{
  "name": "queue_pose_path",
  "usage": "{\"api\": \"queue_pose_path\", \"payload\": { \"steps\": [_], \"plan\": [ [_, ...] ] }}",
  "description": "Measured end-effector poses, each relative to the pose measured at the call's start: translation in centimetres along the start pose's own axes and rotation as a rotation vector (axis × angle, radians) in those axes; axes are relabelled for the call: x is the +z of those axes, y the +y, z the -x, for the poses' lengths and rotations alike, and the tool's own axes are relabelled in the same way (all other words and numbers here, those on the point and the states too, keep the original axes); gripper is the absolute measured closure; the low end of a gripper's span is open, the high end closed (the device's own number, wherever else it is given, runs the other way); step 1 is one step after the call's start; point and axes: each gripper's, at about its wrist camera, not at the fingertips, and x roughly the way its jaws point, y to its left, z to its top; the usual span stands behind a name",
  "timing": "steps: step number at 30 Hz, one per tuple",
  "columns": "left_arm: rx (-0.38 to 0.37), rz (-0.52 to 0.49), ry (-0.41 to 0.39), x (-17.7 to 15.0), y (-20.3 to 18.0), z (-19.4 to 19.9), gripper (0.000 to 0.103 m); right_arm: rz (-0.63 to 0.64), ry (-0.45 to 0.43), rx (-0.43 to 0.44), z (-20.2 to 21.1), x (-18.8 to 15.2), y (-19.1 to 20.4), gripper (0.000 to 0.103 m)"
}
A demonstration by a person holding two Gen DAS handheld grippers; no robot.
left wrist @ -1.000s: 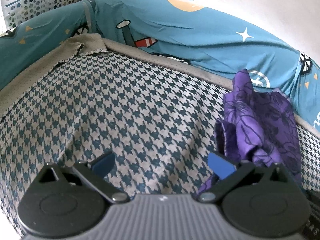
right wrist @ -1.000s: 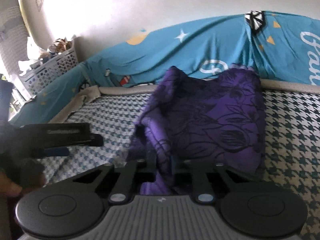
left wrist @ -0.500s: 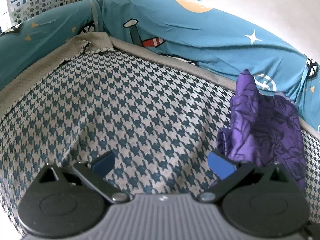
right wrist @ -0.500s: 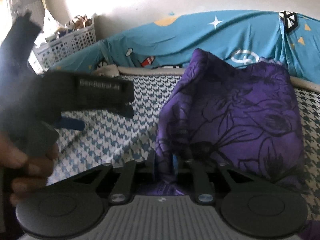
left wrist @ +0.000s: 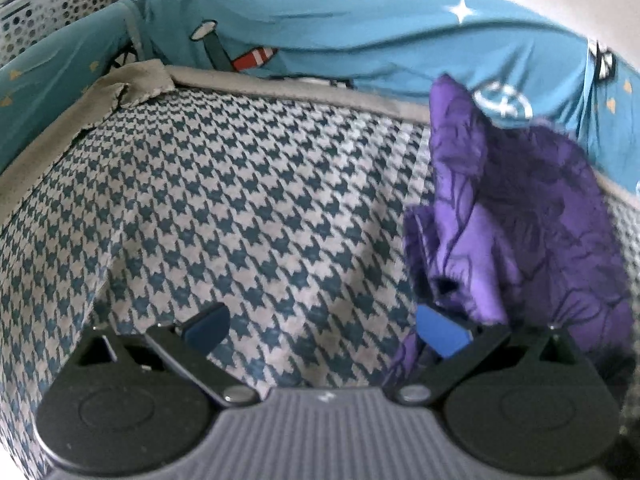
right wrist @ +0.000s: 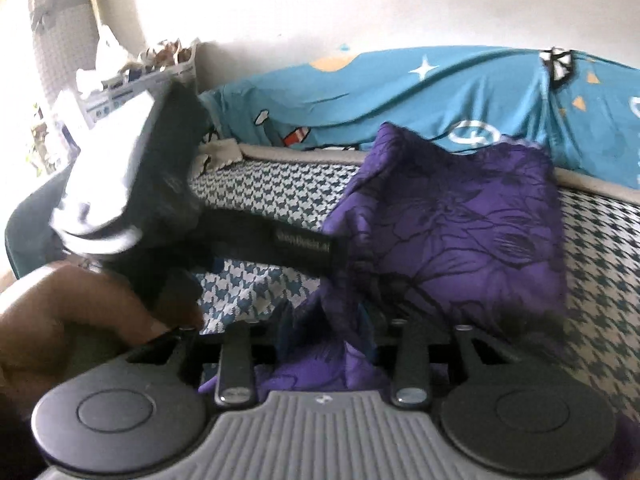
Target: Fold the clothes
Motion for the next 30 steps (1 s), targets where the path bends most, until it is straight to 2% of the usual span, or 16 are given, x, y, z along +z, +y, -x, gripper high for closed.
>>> {"api": "queue_pose_path", "payload": {
  "steps": [5, 10, 18, 25, 30],
  "plan": [
    [0.031, -0.016, 0.015, -0.6, -0.2, -1.3, 0.000, -0.051, -0.018, -0.040, 3.4, -1.1, -0.7, 0.065],
    [0.019, 0.009, 0.035, -0.9, 0.1, -2.0, 0.000, -0.106, -0.019, -0.113, 6.3, -3.0, -2.7, 0.062],
    [0.039, 0.017, 0.042, -1.0, 0.5, -1.0, 0.000, -0.169, -0.029, -0.223, 9.5, -5.4, -5.9, 0.060],
    [0.024, 0.022, 0.018, -2.6, 1.4, 1.9, 0.000, -0.152, -0.043, -0.325, 9.4, -6.6, -7.8, 0.052],
    [0.011, 0.014, -0.004, -3.9, 2.0, 3.8, 0.000, -0.209, -0.027, -0.365, 8.0, -7.3, -9.3, 0.046]
  ]
}}
